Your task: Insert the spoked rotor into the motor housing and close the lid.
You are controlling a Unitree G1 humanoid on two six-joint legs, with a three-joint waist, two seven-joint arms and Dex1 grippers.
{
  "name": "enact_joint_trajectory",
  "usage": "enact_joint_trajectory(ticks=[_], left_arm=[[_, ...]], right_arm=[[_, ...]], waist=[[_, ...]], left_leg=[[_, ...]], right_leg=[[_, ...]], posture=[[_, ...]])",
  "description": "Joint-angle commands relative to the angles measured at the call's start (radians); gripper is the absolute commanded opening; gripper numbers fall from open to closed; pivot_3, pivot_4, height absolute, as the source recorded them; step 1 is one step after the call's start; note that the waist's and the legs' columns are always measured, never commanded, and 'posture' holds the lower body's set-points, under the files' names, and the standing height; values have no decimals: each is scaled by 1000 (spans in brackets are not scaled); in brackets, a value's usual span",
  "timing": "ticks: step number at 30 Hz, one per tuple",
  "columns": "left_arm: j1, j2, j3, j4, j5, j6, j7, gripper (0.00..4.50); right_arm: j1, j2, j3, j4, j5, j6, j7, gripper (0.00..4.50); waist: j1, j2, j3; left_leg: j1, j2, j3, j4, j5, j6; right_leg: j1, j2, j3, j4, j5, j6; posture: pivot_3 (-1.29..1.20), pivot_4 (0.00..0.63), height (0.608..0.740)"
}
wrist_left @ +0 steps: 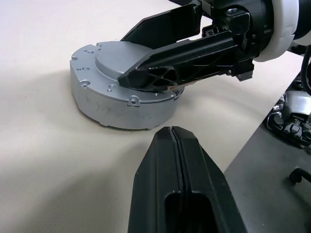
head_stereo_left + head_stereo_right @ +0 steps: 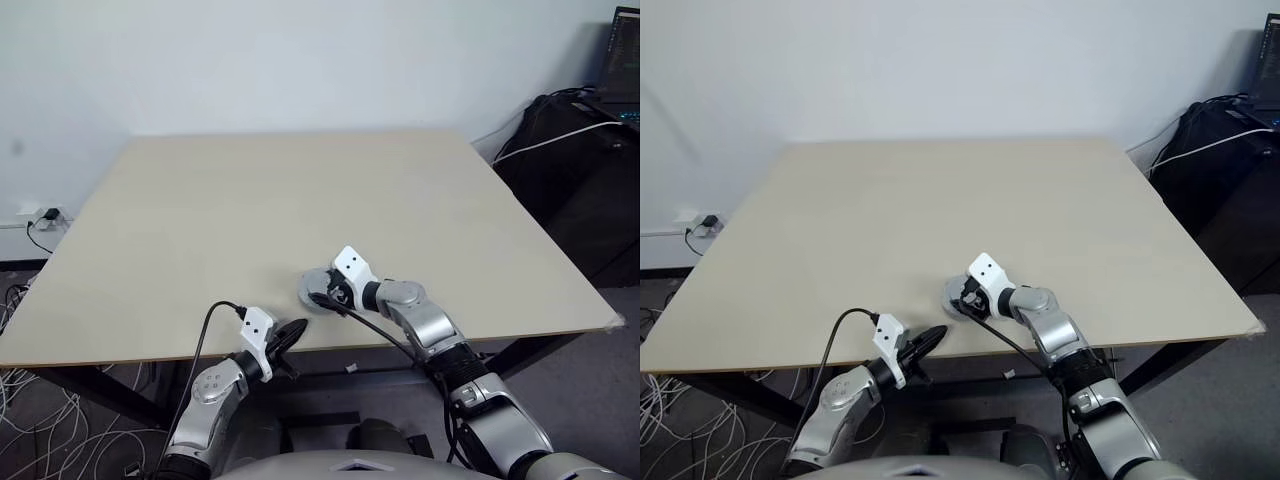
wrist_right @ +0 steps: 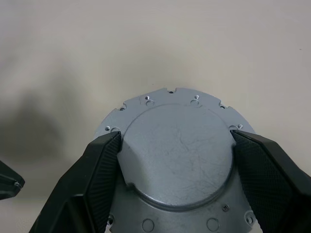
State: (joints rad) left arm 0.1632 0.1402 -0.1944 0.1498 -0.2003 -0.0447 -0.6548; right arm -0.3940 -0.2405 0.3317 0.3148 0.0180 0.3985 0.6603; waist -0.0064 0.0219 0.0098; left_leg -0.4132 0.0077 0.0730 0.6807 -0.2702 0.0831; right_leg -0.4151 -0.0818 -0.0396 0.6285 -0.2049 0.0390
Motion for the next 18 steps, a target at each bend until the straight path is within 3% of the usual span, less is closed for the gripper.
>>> enact_joint_trajectory(ticks=[1, 13, 18], left_arm=[[-9, -2, 1, -36, -9, -10, -1, 0], [-139, -8, 50, 3, 48, -80, 101, 0], [-217, 31, 46, 52, 41, -35, 50, 0]], right_arm=[[8, -40, 5, 29, -36, 52, 0, 3284], [21, -21, -6, 20, -21, 58, -26, 3284], [27, -16, -14, 14, -19, 59, -33, 3284]], waist=[[2, 0, 0], [10, 0, 0], [10, 0, -1]], left_leg=[[0, 0, 0, 0, 0, 0], [0, 0, 0, 0, 0, 0], [0, 0, 0, 0, 0, 0]], right_leg=[[0, 0, 0, 0, 0, 0], [0, 0, -1, 0, 0, 0], [0, 1, -1, 0, 0, 0]], posture=[[0, 0, 740], [0, 0, 740], [0, 0, 740]])
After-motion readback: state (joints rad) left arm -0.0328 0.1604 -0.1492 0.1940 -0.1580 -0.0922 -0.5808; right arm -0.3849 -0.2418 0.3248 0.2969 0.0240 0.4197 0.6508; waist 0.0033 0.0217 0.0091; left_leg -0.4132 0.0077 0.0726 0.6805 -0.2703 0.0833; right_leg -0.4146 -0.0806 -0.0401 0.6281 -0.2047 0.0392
